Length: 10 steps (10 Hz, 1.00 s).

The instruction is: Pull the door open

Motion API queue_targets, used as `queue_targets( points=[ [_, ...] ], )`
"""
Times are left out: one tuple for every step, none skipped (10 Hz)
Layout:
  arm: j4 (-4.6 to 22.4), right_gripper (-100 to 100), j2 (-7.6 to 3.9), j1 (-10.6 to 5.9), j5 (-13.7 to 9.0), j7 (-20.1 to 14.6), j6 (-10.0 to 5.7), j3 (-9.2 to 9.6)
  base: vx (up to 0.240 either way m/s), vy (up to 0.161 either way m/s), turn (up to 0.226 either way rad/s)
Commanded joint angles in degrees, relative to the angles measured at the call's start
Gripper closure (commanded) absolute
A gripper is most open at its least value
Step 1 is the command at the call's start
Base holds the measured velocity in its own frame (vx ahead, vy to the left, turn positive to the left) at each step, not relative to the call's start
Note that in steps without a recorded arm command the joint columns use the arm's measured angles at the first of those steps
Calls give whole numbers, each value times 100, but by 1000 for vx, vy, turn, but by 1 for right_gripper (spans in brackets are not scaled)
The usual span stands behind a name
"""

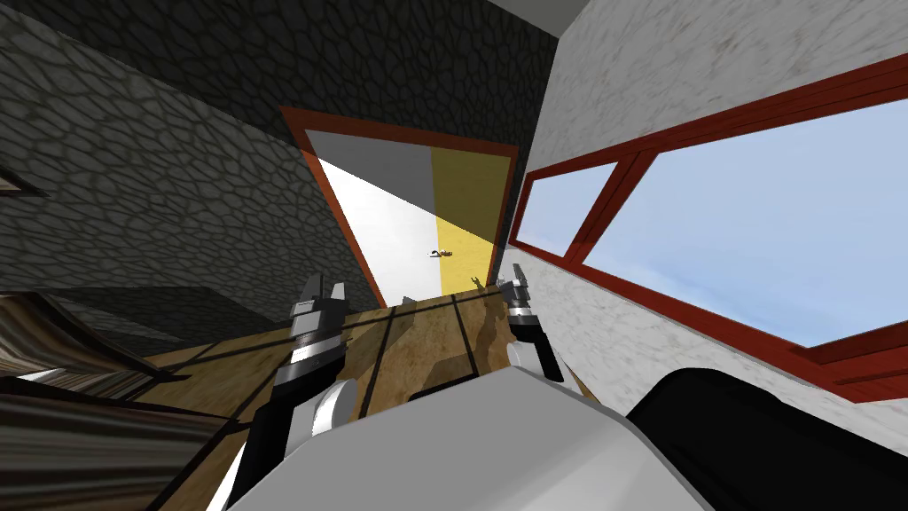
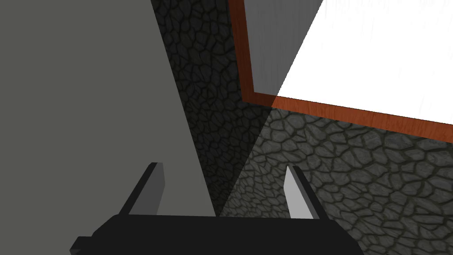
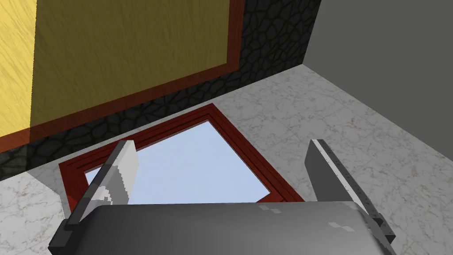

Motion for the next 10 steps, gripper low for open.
queue_targets(
  points=[
    [206,-100,-70,-62,32,-33,-69,-21,75,118,-20],
    [260,-100,-87,-78,40,-41,-86,-27,152,6,53],
    [420,-100,-136,-126,64,-67,-140,-43,177,-26,34],
    [491,-100,-156,-148,75,-78,-163,-50,157,7,11],
    [645,-100,-197,-194,99,-102,-215,-66,165,17,8],
    [722,-100,-217,-217,111,-114,-240,-74,156,-1,15],
    [883,-100,-258,-265,135,-140,-294,-91,147,27,22],
    [980,-100,-280,-295,150,-155,-326,-101,120,43,17],
    [1076,-100,-302,-324,165,-171,-358,-110,98,19,11],
    [1270,-100,-346,-382,195,-201,-422,-130,141,23,24]
  ],
)
